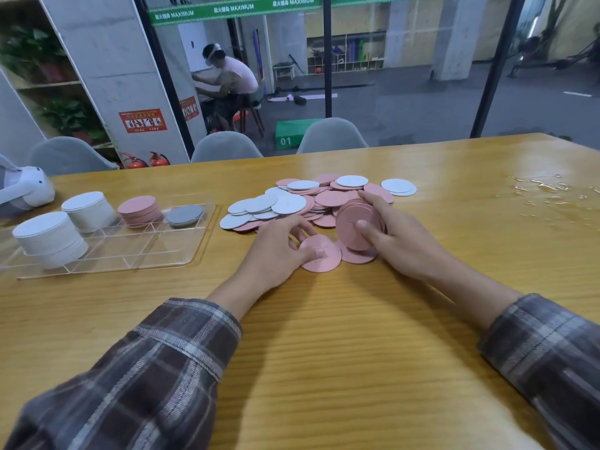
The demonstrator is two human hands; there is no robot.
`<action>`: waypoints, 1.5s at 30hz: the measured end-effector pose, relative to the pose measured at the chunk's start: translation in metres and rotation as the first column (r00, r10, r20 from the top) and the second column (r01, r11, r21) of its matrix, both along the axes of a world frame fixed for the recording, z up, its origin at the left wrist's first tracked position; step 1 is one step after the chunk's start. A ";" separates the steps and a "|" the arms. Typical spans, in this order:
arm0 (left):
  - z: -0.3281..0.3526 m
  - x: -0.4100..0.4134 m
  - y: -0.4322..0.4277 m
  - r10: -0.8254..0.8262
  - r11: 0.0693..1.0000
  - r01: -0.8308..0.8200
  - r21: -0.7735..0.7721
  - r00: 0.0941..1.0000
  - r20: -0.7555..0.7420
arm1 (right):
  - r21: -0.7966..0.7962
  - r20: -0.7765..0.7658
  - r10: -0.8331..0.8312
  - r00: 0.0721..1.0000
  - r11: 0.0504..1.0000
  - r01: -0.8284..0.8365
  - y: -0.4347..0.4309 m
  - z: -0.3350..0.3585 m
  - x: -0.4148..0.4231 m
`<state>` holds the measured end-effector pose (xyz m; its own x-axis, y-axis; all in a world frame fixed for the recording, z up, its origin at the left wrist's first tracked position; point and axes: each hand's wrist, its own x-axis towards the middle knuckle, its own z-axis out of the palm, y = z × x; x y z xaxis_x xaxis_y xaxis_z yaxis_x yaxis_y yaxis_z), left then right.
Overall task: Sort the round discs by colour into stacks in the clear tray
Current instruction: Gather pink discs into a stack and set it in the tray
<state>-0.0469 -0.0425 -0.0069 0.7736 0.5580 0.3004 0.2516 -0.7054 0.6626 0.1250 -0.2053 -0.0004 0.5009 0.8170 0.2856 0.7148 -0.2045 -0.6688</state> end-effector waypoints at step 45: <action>0.000 0.008 -0.019 -0.154 0.987 0.150 -0.054 0.985 -0.077 | -0.005 0.021 -0.055 0.998 0.998 0.055 -0.001 0.003 0.002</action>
